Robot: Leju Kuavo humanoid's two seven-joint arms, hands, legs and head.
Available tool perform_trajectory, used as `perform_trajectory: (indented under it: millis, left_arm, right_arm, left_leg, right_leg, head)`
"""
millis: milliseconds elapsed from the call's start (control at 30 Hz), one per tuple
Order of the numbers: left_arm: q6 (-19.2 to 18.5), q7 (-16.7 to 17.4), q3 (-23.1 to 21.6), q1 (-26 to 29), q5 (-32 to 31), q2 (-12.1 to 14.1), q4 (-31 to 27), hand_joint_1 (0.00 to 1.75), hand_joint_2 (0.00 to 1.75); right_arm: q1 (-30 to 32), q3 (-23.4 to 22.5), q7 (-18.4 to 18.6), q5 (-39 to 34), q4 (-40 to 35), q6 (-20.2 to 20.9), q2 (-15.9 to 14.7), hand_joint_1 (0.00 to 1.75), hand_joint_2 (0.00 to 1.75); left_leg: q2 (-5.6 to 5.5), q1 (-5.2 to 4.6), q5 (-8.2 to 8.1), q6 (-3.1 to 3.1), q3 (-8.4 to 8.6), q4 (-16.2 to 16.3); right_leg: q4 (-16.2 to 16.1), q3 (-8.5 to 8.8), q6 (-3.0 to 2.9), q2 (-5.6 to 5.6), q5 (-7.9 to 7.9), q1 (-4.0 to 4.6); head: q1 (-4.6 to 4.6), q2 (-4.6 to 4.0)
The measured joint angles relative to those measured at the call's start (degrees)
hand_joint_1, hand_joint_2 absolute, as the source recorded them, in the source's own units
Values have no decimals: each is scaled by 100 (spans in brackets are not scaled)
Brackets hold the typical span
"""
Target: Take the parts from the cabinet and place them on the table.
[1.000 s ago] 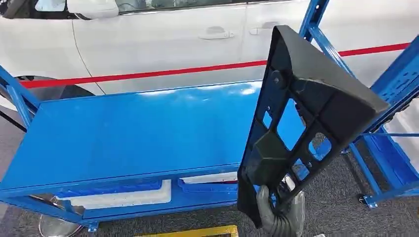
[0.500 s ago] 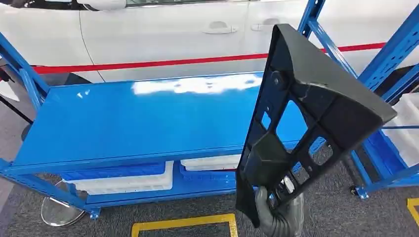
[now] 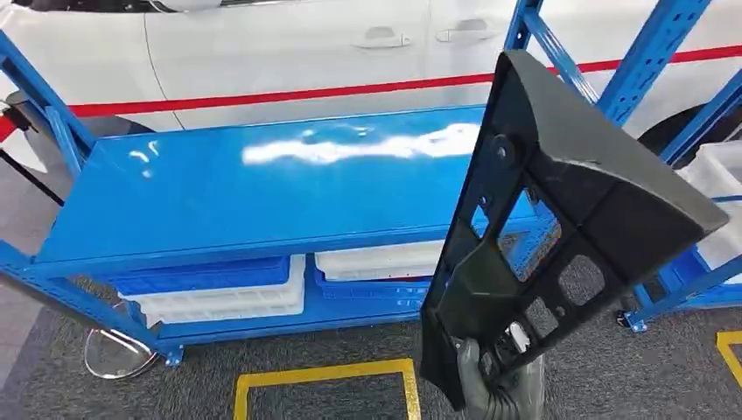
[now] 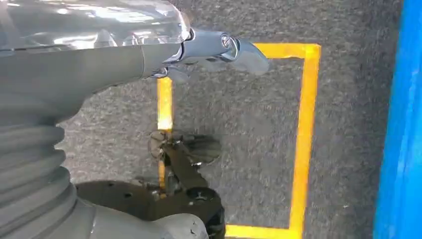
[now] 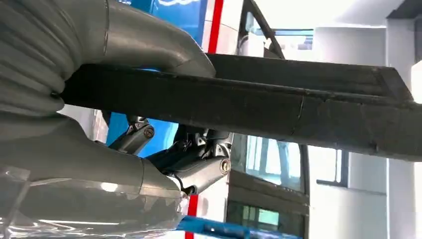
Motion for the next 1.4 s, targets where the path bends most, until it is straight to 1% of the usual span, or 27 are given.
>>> perform_trajectory:
  millis: [67, 100, 167, 233, 267, 300, 333, 433, 467, 533, 600, 633, 667, 733, 767, 800, 833, 933, 967, 1033, 1100, 1133, 1200, 1267, 1300, 1333, 1400]
  left_arm:
    - [-11, 0, 18, -2, -22, -2, 0, 0, 175]
    - [-28, -2, 20, -6, -39, -2, 0, 0, 175]
    - [-31, -2, 31, -8, -50, 0, 0, 0, 175]
    - [-41, -2, 57, -13, -83, 2, -4, 0, 175]
    - [-42, -4, 61, -23, -90, 7, -7, 0, 175]
    - [-44, -7, 66, -43, -100, 35, -22, 0, 175]
    - [-50, -15, 66, -51, -107, 33, -22, 0, 175]
    - [-94, -20, 77, -48, -164, 33, -22, 0, 175]
    - [-107, -20, 79, -54, -182, 24, -22, 0, 175]
    - [-129, -15, 81, -58, -232, 31, -22, 0, 175]
    - [-138, -17, 83, -61, -271, 33, -22, 0, 175]
    - [-144, -17, 87, -63, -295, 35, -22, 0, 175]
    - [-146, -17, 88, -67, -319, 35, -24, 0, 175]
    - [-157, -17, 92, -66, -332, 35, -22, 0, 175]
    - [-168, -18, 92, -68, -347, 35, -22, 0, 175]
    - [-177, -17, 92, -72, -350, 35, -22, 0, 175]
    - [-184, -17, 92, -74, -358, 35, -22, 0, 175]
    - [-194, -20, 96, -78, -391, 37, -24, 0, 175]
    - [-194, -20, 103, -70, -402, 44, -24, 0, 175]
    - [-195, -20, 105, -64, -420, 44, -24, 0, 175]
    - [-203, -17, 105, -70, -424, 42, -22, 0, 175]
    - [-214, -17, 105, -80, -422, 39, -22, 0, 175]
    - [-221, -17, 105, -94, -402, 39, -22, 0, 175]
    - [-221, -17, 105, -97, -396, 42, -24, 0, 175]
    - [-221, -18, 105, -102, -389, 61, -26, 0, 175]
    - [-214, -20, 105, -100, -387, 68, -33, 0, 175]
    - [-210, -17, 105, -120, -387, 66, -33, 0, 175]
  right_arm:
    - [26, 0, -11, -7, 2, -31, 0, 175, 175]
    - [29, 0, -15, -7, 2, -42, 0, 175, 175]
    - [36, 0, -22, -9, 2, -59, -2, 175, 175]
    - [55, 0, -26, -9, 2, -66, -2, 175, 175]
    - [64, 0, -31, -9, 0, -68, -2, 175, 175]
    - [75, 0, -33, -9, -2, -68, -2, 175, 175]
    - [78, 0, -37, -9, -5, -70, -2, 175, 175]
    - [98, 2, -46, -4, -46, -70, -7, 175, 175]
    - [106, 0, -46, 2, -48, -70, -11, 175, 175]
    - [116, 0, -11, 45, -66, -70, -17, 175, 175]
    - [117, 0, 24, 72, -66, -70, -22, 175, 175]
    - [116, 0, 41, 76, -66, -72, -24, 175, 175]
    - [115, 0, 48, 76, -66, -74, -26, 175, 175]
    - [109, 0, 66, 98, -66, -90, -26, 175, 175]
    - [101, 0, 77, 107, -76, -98, -26, 175, 175]
    - [82, 0, 92, 118, -85, -112, -26, 175, 175]
    - [72, 0, 101, 138, -99, -120, -26, 175, 175]
    - [76, 7, 147, 120, -114, -103, -28, 175, 175]
    - [74, 7, 173, 56, -116, -52, -28, 175, 175]
    - [82, 4, 201, -22, -134, 11, -31, 175, 175]
    - [82, 0, 212, -59, -142, 69, -33, 175, 175]
    - [89, -4, 216, -61, -142, 100, -33, 175, 175]
    - [117, -15, 238, -61, -144, 157, -33, 175, 175]
    - [140, -22, 256, -59, -162, 175, -33, 175, 175]
    - [147, -26, 260, -59, -177, 175, -33, 175, 175]
    - [150, -33, 262, -59, -186, 172, -33, 175, 175]
    - [209, -39, 262, -55, -193, 164, -33, 175, 175]
  left_leg:
    - [2, 18, -701, -43, -179, 794]
    - [2, 20, -836, -54, -220, 1128]
    - [2, 18, -603, -47, -54, 1264]
    - [-1, 10, -213, 8, 480, 618]
    - [-11, -3, -177, 62, 851, 116]
    - [-12, -40, -397, 125, 1188, -432]
    - [-10, -41, -393, 120, 1238, -526]
    - [-11, -73, -233, 236, 1118, -582]
    - [45, -18, -131, 265, 1071, -628]
    - [44, -25, 1, 357, 905, -632]
    - [54, -38, 132, 357, 715, -608]
    - [61, -40, 194, 350, 631, -586]
    - [64, -40, 256, 337, 531, -556]
    - [62, -34, 347, 295, 297, -445]
    - [58, -33, 379, 272, 210, -382]
    - [52, -51, 400, 240, 134, -321]
    - [46, -62, 433, 204, 93, -270]
    - [42, -44, 585, 89, 71, -297]
    - [23, -17, 552, 64, 29, -252]
    - [3, -13, -32, 1, -109, 123]
    - [5, 10, -653, -35, -227, 871]
    - [4, 12, -697, -39, -235, 1122]
    - [-2, 10, -305, -14, -62, 1176]
    - [-152, -20, 36, 106, 470, 557]
    - [-396, -41, -93, 204, 855, 46]
    - [-439, -47, -263, 255, 1150, -412]
    - [-343, -81, -340, 225, 1178, -580]
  right_leg:
    - [3, -158, -42, -17, 121, 21]
    - [10, -238, -44, -18, 180, 31]
    - [40, -420, -34, -25, 298, 46]
    - [87, -574, -12, -20, 392, 56]
    - [107, -629, 3, -14, 440, 60]
    - [127, -667, 38, -14, 480, 84]
    - [118, -660, 77, -24, 529, 67]
    - [26, -660, 207, -31, 719, 56]
    - [93, -704, 227, -6, 609, 32]
    - [572, -859, 274, 3, -100, 22]
    - [1390, -1009, 316, 0, -646, 12]
    - [1649, -1016, 330, -1, -643, 10]
    - [1716, -935, 338, -1, -465, 9]
    - [1190, -419, 331, -3, -20, 2]
    - [728, -57, 321, -4, 5, -6]
    - [236, 256, 291, -1, -240, 1]
    - [-19, 364, 229, 23, -340, 39]
    - [26, 267, 102, 11, -239, 71]
    - [-15, 211, 33, -19, -156, 25]
    - [-12, 69, -11, 5, -20, 33]
    - [-9, -96, -57, 23, 100, 54]
    - [-5, -183, -51, 65, 149, 62]
    - [14, -374, -38, 132, 278, 76]
    - [29, -539, -10, 254, 409, 98]
    - [36, -579, 4, 298, 468, 72]
    - [42, -612, 36, 343, 508, 112]
    - [29, -647, 123, 431, 619, 79]
  head:
    - [-4, -2]
    - [-9, -2]
    - [-6, -2]
    - [-9, -2]
    - [-11, -2]
    - [-6, 0]
    - [9, 0]
    - [-46, -2]
    - [-61, 0]
    - [9, 0]
    - [7, -2]
    - [11, -2]
    - [15, -2]
    - [18, 0]
    - [15, -2]
    - [20, -2]
    - [2, 0]
    - [29, -2]
    - [40, -2]
    - [0, -2]
    - [2, -2]
    - [-2, -2]
    - [0, -2]
    - [-2, -2]
    - [0, 0]
    - [2, -2]
    - [9, 0]
